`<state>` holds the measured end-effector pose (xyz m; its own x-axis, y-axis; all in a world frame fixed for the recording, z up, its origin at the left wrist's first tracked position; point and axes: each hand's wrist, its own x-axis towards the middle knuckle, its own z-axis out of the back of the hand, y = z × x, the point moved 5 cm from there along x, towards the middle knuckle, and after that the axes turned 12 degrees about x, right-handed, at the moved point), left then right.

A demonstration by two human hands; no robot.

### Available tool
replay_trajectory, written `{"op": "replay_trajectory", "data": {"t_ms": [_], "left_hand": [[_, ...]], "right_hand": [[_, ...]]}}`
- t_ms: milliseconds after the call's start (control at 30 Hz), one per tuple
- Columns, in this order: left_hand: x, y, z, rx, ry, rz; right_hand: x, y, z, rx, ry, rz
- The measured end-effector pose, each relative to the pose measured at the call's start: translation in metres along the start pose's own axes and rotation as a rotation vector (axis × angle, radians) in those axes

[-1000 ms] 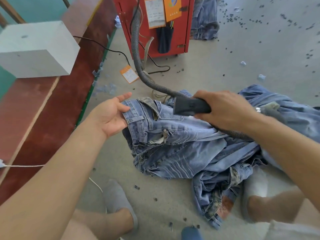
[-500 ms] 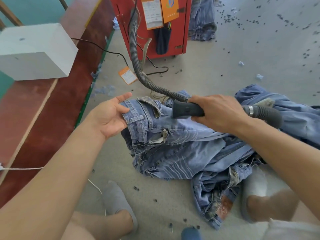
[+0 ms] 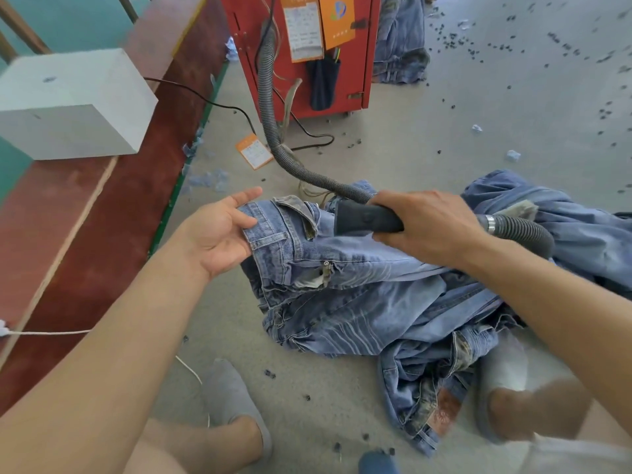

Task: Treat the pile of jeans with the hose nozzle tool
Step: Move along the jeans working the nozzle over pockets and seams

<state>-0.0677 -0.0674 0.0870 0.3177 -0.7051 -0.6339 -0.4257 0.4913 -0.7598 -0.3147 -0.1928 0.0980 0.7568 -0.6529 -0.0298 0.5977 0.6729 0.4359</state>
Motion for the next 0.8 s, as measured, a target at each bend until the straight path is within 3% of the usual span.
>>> {"op": "replay_trajectory", "data": {"t_ms": [100, 233, 333, 467, 600, 667, 800], "left_hand": [[0.0, 0.0, 0.001, -0.002, -0.027, -0.003], [0.0, -0.001, -0.001, -0.033, -0.052, -0.002], [-0.002, -0.002, -0.006, -0.033, -0.057, -0.007], [-0.003, -0.005, -0.01, -0.044, -0.063, -0.016], [-0.004, -0.007, -0.01, -0.051, -0.063, -0.014], [-0.005, -0.006, -0.01, -0.068, -0.063, -0.013], [-0.006, -0.004, -0.01, -0.051, -0.041, -0.005]], "right_hand": [[-0.006, -0.014, 0.026, 0.057, -0.019, -0.028], [-0.019, -0.037, 0.017, -0.121, 0.201, -0.137], [-0.022, -0.024, -0.016, -0.216, 0.288, -0.075], [-0.019, 0.011, -0.019, -0.081, 0.155, 0.084], [-0.018, 0.015, 0.018, 0.091, -0.037, 0.086], [-0.018, 0.001, 0.028, 0.04, -0.03, 0.009], [-0.027, -0.007, 0.006, -0.122, 0.168, -0.071]]}}
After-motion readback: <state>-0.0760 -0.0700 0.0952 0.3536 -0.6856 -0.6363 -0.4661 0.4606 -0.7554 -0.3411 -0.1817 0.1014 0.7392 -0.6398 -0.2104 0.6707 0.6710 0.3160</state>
